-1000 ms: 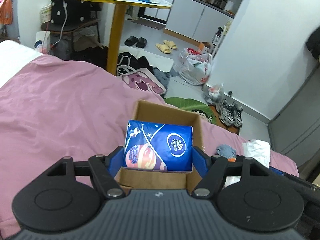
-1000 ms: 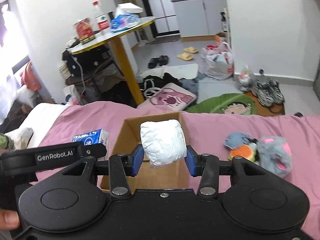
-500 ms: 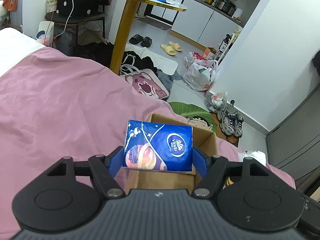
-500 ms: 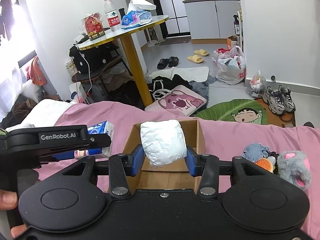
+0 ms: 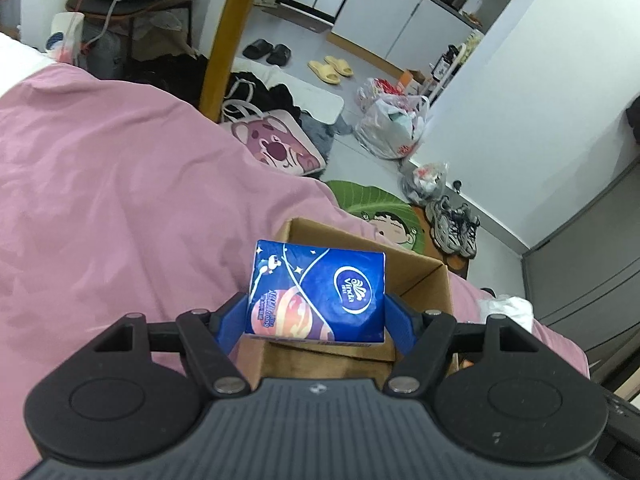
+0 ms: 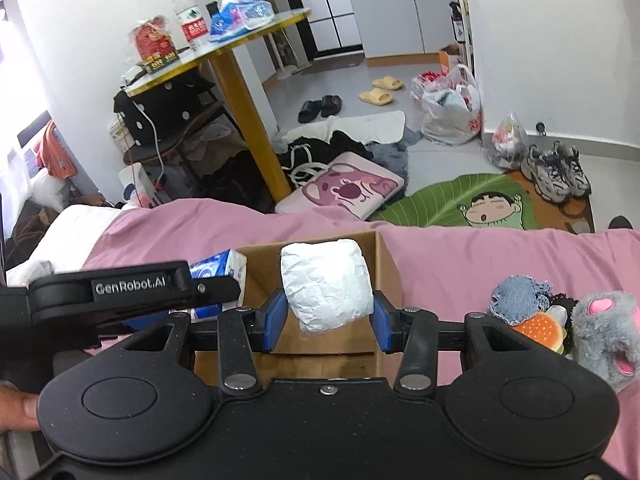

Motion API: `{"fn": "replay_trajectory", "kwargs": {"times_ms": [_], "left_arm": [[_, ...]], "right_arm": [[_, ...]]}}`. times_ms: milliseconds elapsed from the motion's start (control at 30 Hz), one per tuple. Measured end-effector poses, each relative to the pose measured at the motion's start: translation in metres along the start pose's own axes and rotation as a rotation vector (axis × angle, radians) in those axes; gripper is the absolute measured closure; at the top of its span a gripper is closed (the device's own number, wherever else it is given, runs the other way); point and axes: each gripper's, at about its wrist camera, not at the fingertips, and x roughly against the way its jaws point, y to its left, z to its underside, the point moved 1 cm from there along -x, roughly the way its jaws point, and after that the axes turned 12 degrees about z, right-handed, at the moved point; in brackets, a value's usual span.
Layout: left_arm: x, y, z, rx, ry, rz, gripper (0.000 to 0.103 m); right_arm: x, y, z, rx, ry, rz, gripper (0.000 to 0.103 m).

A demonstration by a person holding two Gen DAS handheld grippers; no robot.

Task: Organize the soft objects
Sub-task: 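Lower both items into the box and open both grippers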

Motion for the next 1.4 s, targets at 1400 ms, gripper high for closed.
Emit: {"fn": "replay_trajectory", "kwargs": {"times_ms": [1400], "left_arm": [[0.004,0.005,-0.015,0.069,-0.038,-0.162,0.010]], "right_arm": [[-0.008,-0.007,-0.008,-0.003,0.049,-0.060,0.036]]}}
